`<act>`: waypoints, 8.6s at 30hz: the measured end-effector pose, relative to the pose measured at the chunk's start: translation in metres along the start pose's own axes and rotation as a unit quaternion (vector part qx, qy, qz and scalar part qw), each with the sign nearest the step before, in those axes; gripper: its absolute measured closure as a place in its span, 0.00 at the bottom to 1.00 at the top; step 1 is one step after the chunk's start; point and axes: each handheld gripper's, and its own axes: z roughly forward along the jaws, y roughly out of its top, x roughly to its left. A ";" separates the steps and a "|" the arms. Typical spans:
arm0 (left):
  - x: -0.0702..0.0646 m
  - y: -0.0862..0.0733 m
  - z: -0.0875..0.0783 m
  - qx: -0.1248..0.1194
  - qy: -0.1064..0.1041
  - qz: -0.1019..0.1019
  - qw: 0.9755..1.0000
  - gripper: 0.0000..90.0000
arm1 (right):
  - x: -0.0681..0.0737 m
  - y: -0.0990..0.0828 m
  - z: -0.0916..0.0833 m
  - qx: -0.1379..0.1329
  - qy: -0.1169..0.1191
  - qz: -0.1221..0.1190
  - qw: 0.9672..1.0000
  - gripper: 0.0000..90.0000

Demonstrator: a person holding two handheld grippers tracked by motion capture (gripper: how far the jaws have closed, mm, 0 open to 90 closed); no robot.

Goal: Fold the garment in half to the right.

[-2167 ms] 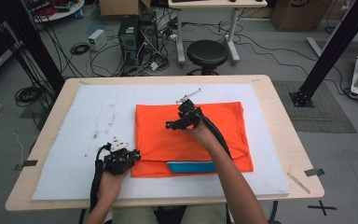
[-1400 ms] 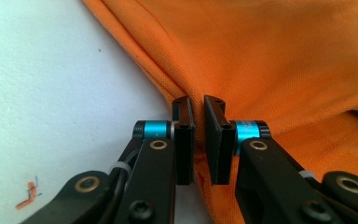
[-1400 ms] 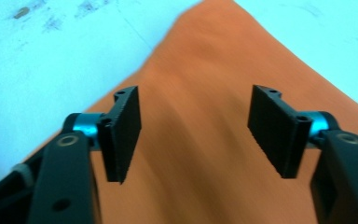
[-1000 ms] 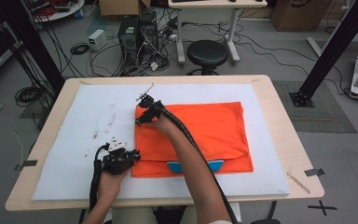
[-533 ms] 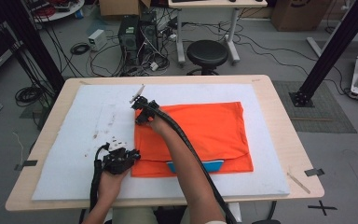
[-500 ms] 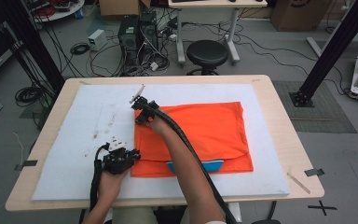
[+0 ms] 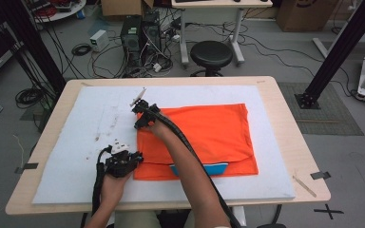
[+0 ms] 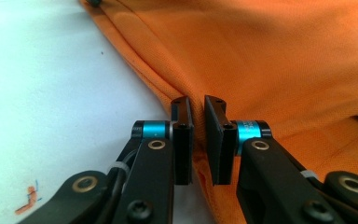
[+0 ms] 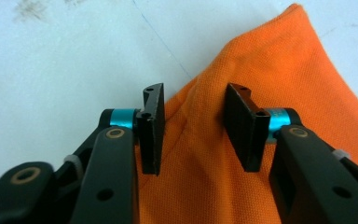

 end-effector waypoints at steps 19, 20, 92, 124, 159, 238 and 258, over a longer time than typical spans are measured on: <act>0.000 0.006 -0.003 -0.022 -0.008 -0.013 1.000 0.91 | -0.011 -0.013 -0.017 -0.055 0.017 0.024 0.998 0.96; 0.000 0.008 -0.003 -0.023 -0.011 -0.014 1.000 0.91 | -0.012 -0.013 -0.021 -0.058 0.016 0.022 0.998 0.96; -0.223 0.122 0.136 0.032 -0.175 0.072 0.981 0.59 | -0.180 -0.256 -0.170 -0.135 -0.108 0.257 0.951 0.81; -0.023 0.052 0.059 -0.068 -0.038 0.024 0.997 0.26 | -0.168 -0.276 -0.171 -0.079 -0.143 0.244 0.956 0.95; 0.077 0.029 0.003 -0.092 -0.012 0.028 0.995 0.27 | -0.096 -0.329 -0.217 -0.141 -0.128 0.223 0.956 0.70; 0.070 0.029 0.011 -0.067 -0.019 0.036 0.997 0.27 | -0.111 -0.172 -0.105 -0.080 -0.094 0.165 0.978 0.56; 0.068 0.029 0.012 -0.066 -0.020 0.039 0.997 0.27 | -0.188 -0.236 -0.136 -0.044 -0.226 0.268 0.936 0.82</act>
